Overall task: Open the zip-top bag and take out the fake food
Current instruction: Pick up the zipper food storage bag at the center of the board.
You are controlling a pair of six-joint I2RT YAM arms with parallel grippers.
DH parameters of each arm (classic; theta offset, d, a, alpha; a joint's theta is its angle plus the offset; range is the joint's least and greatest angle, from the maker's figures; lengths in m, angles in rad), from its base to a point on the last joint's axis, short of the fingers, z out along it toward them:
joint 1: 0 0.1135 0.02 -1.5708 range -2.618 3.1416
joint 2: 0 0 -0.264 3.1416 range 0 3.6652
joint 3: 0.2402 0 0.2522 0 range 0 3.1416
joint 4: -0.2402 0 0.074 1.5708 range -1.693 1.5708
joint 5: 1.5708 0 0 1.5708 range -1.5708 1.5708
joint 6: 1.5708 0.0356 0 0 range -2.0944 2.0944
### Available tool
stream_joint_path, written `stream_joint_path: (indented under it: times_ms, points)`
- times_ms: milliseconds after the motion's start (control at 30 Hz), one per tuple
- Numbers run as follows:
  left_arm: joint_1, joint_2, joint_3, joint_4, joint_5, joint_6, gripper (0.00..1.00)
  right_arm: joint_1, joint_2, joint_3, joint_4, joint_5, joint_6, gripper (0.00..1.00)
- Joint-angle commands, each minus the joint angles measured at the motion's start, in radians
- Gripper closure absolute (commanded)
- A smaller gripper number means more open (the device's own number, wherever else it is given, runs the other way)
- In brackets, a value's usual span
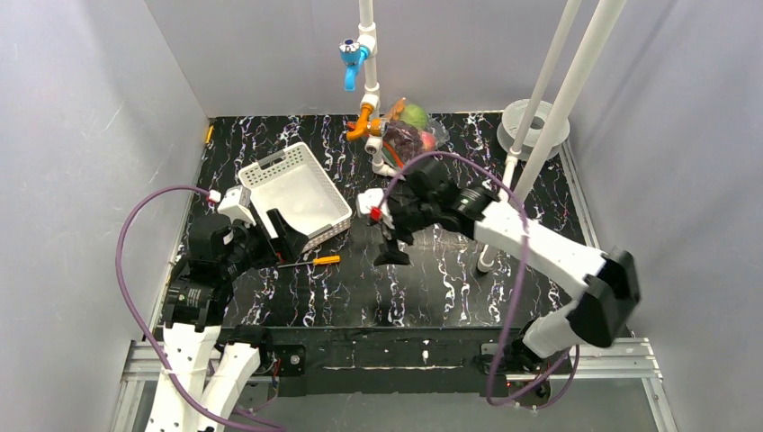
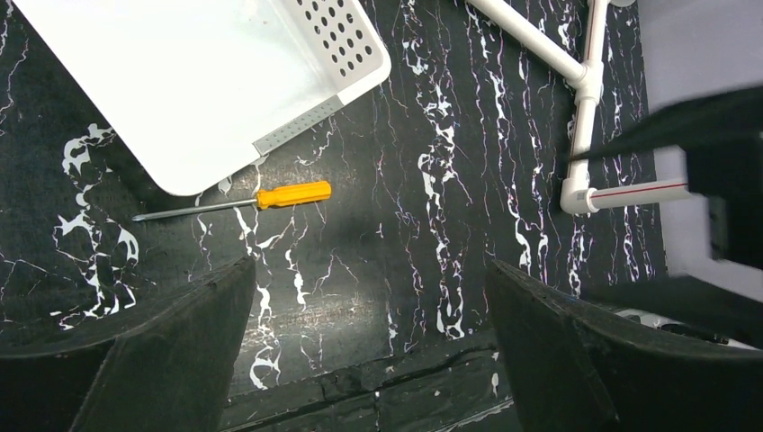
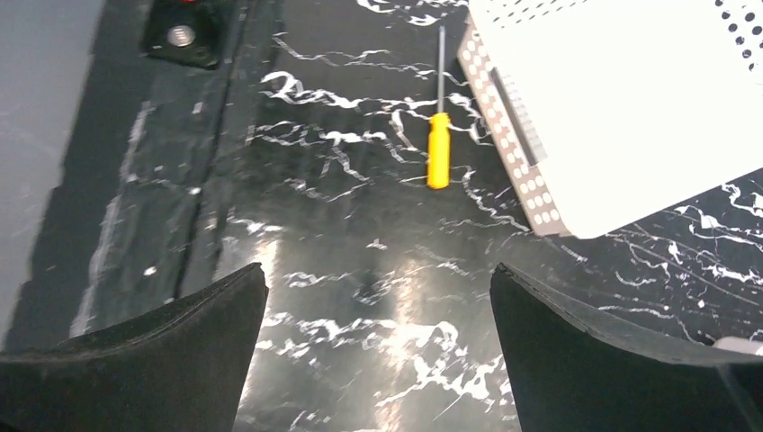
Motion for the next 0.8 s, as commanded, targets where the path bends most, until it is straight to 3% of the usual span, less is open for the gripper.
stream_joint_path:
  times_ms: [0, 33, 67, 333, 500, 767]
  points:
    - [-0.002, -0.016, 0.008, -0.019, -0.003, 0.020, 0.00, -0.037, 0.153, 0.145, 0.078, 1.039, 0.428, 0.00]
    - [-0.002, -0.019, 0.005, -0.020, -0.001, 0.020, 0.00, -0.062, 0.187, 0.178, 0.054, 1.237, 0.492, 0.00]
    - [-0.003, -0.024, 0.004, -0.024, 0.001, 0.024, 0.00, -0.090, 0.219, 0.211, 0.030, 1.250, 0.541, 0.00]
    - [-0.004, -0.052, 0.008, -0.052, -0.007, 0.055, 0.00, -0.239, 0.354, 0.283, 0.102, 1.243, 0.634, 0.00]
    - [-0.004, -0.049, 0.009, -0.052, 0.002, 0.071, 0.00, -0.262, 0.388, 0.303, 0.166, 1.162, 0.717, 0.00]
    - [-0.004, -0.059, -0.004, -0.052, 0.007, 0.071, 0.00, -0.277, 0.525, 0.484, 0.096, 1.112, 0.897, 0.00]
